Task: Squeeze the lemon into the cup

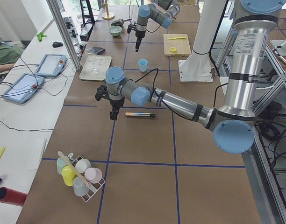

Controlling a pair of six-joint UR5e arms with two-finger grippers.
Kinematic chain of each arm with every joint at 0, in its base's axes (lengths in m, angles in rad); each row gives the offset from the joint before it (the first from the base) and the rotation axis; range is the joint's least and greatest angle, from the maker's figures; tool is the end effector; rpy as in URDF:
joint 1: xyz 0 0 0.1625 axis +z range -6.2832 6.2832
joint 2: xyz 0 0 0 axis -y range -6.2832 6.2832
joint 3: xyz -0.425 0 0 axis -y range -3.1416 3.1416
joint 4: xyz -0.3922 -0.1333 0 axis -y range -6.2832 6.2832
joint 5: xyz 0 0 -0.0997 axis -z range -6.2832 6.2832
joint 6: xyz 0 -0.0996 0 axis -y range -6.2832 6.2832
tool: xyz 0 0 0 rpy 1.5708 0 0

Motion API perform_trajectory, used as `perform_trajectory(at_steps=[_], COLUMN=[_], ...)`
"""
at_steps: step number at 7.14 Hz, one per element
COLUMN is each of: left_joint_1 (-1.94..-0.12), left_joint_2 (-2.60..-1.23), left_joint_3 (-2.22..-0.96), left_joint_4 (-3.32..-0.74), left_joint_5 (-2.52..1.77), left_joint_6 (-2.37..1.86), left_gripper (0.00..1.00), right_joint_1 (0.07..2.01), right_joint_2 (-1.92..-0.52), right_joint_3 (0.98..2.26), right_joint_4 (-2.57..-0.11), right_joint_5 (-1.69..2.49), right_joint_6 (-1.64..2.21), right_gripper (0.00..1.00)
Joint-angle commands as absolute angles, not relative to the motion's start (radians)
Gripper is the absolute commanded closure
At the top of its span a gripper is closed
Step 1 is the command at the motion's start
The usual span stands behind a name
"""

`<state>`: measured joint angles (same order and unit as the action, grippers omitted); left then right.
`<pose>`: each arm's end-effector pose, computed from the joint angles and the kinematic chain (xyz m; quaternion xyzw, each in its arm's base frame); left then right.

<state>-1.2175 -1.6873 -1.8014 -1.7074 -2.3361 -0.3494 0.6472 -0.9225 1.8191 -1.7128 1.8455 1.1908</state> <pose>0.1265 -0.5288 0.4684 0.0838 0.4168 0.0912 0.9005 -0.4463 -0.4705 0.1964 0.0684 -0.3804 0.0727 0.9194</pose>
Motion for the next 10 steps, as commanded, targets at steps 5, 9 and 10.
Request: perform_trajectory(at_steps=[5,9,10], left_joint_1=[-1.091,-0.956,-0.922], left_joint_2=[-1.805,-1.821,-1.824], left_joint_3=[-1.809,-1.712,-1.671], left_joint_4=[-1.46,-1.414,-1.426], left_joint_5=[-2.369,-2.329,-2.329], left_joint_6=[-0.423,-0.426,-0.423], left_gripper=[0.0,0.0,0.0], right_joint_1=[1.132,1.267,1.269], right_joint_2=[-1.28,-1.387,-1.388], right_joint_3=[1.871,1.87,1.871], right_joint_4=[-1.672,-1.672,-1.672], right_joint_5=[2.195,2.329,2.329], right_joint_6=[0.513,0.313,0.311], right_gripper=[0.0,0.0,0.0])
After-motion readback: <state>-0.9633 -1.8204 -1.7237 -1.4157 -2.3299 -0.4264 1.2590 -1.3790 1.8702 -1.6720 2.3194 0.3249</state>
